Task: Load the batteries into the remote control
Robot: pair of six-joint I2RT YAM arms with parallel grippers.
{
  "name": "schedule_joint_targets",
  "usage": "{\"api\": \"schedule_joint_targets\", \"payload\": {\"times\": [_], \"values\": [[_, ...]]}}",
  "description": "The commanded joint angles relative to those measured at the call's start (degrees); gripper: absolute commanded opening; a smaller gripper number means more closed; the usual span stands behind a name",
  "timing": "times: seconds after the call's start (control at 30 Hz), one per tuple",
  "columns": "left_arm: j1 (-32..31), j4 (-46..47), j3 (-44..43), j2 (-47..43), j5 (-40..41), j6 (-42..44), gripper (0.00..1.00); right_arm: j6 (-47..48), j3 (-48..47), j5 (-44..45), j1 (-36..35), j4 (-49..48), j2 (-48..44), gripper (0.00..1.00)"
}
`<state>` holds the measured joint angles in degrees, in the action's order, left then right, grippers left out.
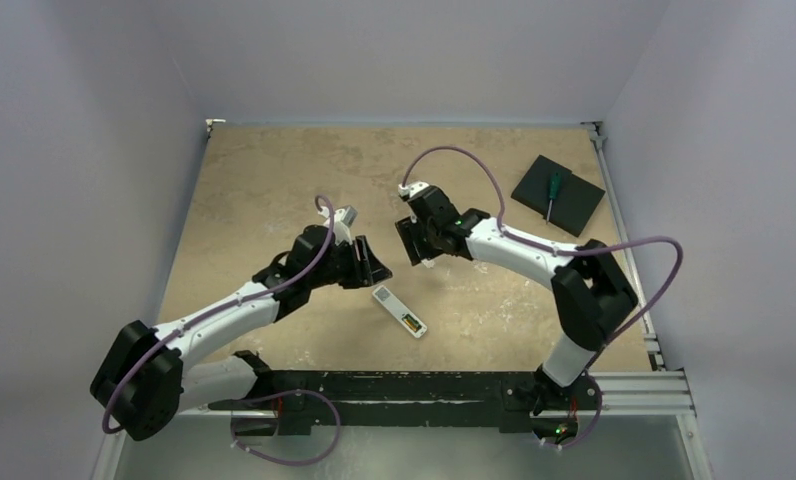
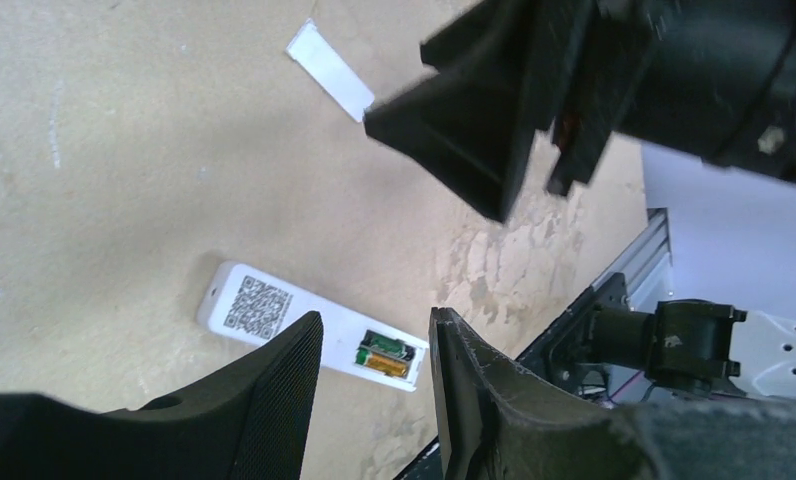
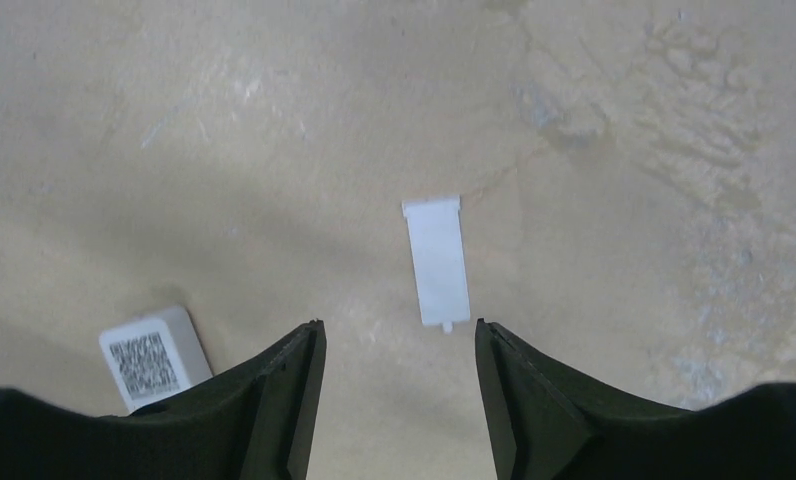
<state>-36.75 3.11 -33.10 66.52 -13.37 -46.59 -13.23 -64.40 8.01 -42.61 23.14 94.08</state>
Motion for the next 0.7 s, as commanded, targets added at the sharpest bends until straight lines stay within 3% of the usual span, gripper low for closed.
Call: {"api": "schedule_joint_targets", "payload": {"times": [0.0,0.3,0.5,0.67], "values": [[0.3,-5.4,-1.2,-3.0,2.6,3.8,0.43,2.1,-7.9,0.4,1.2,-1.9,6.4,0.64],[0.4,-8.2,0.3,-5.8,2.4,5.0,0.43,3.1,-18.2,-3.7,5.2,-0.7,17.5,0.63],[0.3,-8.1,0.5,-5.7,1.8,5.5,0.43,4.2,-19.4,-3.8,5.3,0.3,20.9,0.62],[0.3,-7.3,0.6,-4.6,1.0,5.5,0.43,4.6,-17.5,-3.9,5.3,0.8,21.2,0.51]]}}
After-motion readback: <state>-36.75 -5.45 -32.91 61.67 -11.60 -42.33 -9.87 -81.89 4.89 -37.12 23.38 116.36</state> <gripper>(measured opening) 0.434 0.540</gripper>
